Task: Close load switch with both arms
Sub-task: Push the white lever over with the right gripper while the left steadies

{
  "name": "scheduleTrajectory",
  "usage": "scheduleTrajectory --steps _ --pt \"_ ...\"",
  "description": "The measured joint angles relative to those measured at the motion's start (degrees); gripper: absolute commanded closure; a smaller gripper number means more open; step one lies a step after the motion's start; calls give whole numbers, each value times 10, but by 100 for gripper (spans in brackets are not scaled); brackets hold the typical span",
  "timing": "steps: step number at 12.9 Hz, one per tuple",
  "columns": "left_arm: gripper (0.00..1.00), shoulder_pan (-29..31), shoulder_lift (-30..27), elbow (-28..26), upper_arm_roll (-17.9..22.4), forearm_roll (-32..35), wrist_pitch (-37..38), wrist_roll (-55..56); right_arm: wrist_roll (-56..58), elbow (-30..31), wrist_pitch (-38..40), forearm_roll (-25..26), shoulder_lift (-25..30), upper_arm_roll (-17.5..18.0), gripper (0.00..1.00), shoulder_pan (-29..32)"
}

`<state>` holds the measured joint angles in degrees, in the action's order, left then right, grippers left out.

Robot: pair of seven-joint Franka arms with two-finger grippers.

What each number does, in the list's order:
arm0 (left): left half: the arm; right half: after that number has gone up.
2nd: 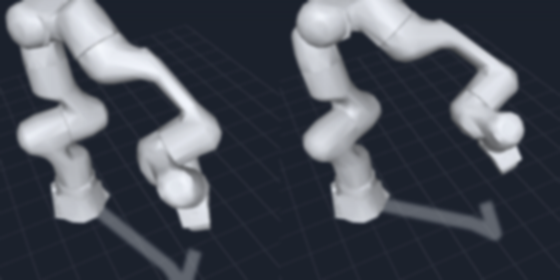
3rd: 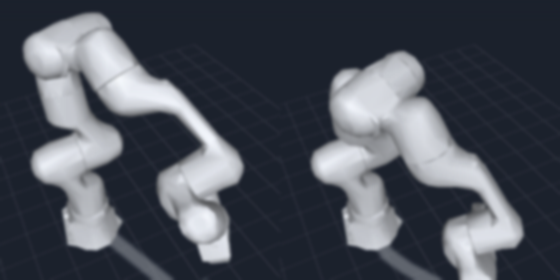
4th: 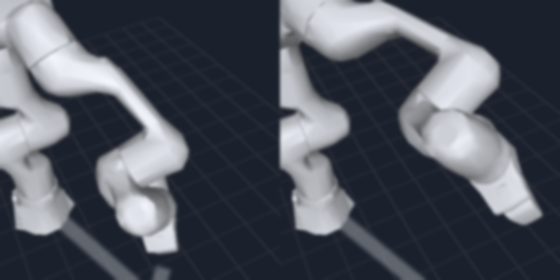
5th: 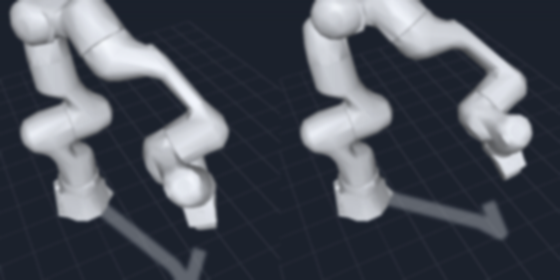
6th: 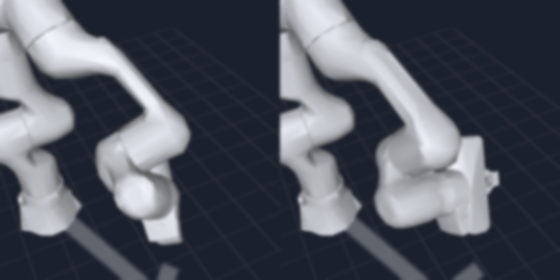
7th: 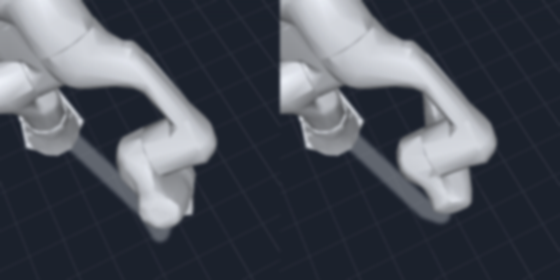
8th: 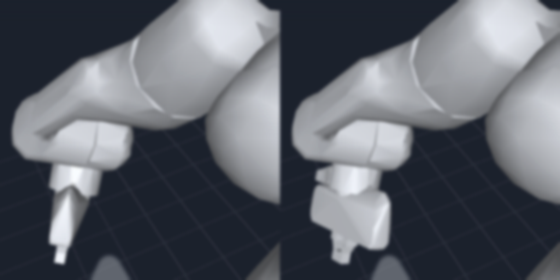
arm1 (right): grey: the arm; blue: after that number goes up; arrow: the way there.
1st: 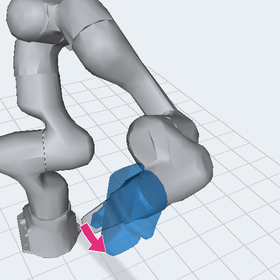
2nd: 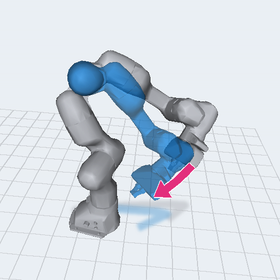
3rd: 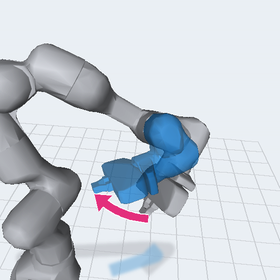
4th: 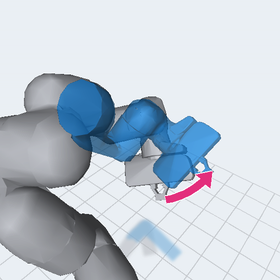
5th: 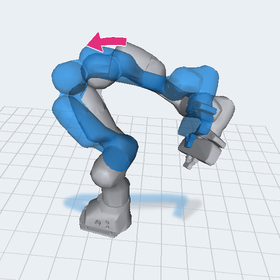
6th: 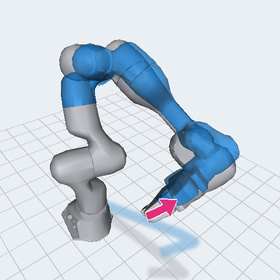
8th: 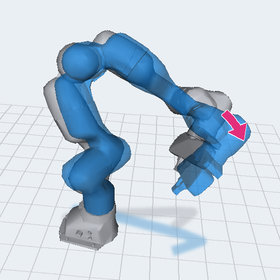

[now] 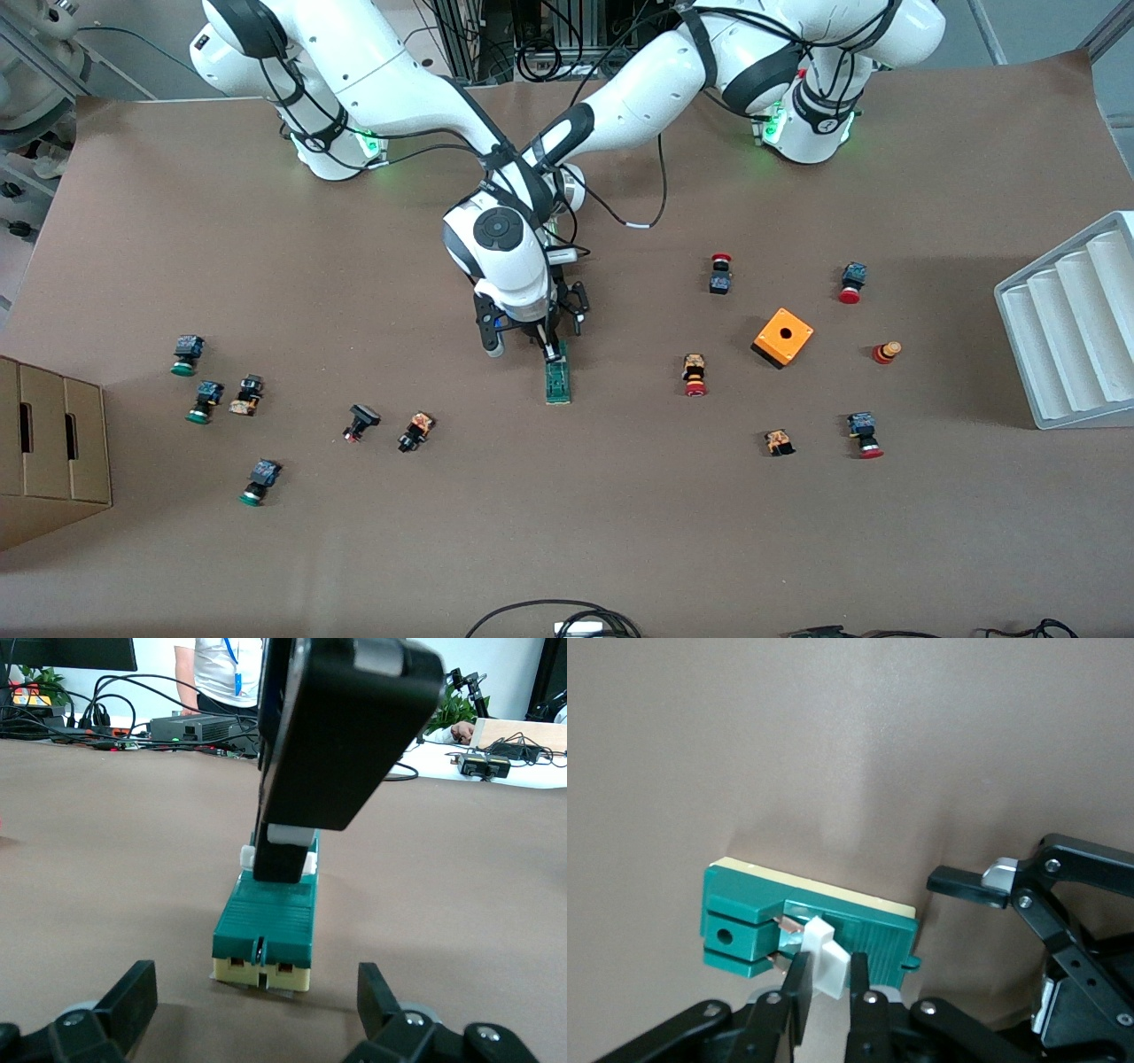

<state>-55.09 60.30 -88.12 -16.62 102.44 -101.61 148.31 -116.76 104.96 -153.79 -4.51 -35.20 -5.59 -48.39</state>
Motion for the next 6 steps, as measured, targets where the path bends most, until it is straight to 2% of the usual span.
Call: scheduleTrajectory --steps 6 --pt "0 0 0 0 0 0 0 0 -5 -4 7 -2 0 0 78 1"
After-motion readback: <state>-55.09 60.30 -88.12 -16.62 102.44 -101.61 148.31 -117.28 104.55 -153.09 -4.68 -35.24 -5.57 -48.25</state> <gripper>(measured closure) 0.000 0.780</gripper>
